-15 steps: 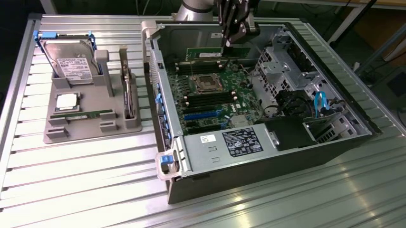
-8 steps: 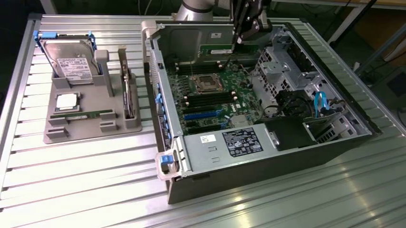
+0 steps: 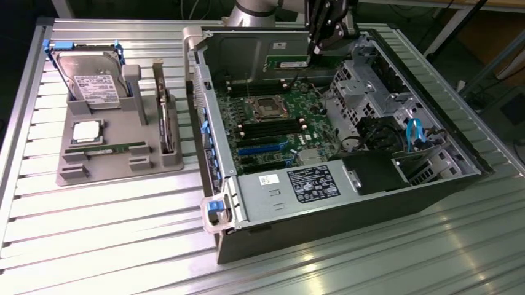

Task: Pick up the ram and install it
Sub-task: 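Pick up the ram and move it above insertion slot, then insert the ram into the slot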

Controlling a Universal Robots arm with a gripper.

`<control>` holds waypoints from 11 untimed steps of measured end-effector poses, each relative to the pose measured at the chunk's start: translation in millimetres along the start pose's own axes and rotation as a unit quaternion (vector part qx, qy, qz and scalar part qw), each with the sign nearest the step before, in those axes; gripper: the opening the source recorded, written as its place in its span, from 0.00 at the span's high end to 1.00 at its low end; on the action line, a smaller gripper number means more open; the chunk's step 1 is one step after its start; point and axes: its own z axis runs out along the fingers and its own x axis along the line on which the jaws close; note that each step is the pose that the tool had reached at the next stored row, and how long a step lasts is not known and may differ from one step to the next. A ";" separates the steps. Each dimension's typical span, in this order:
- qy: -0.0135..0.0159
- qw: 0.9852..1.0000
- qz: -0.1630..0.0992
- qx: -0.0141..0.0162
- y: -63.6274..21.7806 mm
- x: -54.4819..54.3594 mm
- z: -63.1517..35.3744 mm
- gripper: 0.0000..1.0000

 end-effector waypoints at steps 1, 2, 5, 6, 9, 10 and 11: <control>0.000 1.000 0.000 0.000 0.0 0.0 0.0 0.87; 0.000 1.000 0.000 0.000 0.0 0.0 0.0 0.87; 0.000 1.000 0.000 0.000 0.0 0.0 0.0 0.87; 0.000 1.000 0.000 0.000 0.0 0.0 0.0 0.87; 0.000 1.000 0.000 0.000 0.0 0.0 0.0 0.87; 0.000 1.000 0.000 0.000 0.0 0.0 0.0 0.87; 0.000 1.000 0.000 0.000 0.0 0.0 0.0 0.87</control>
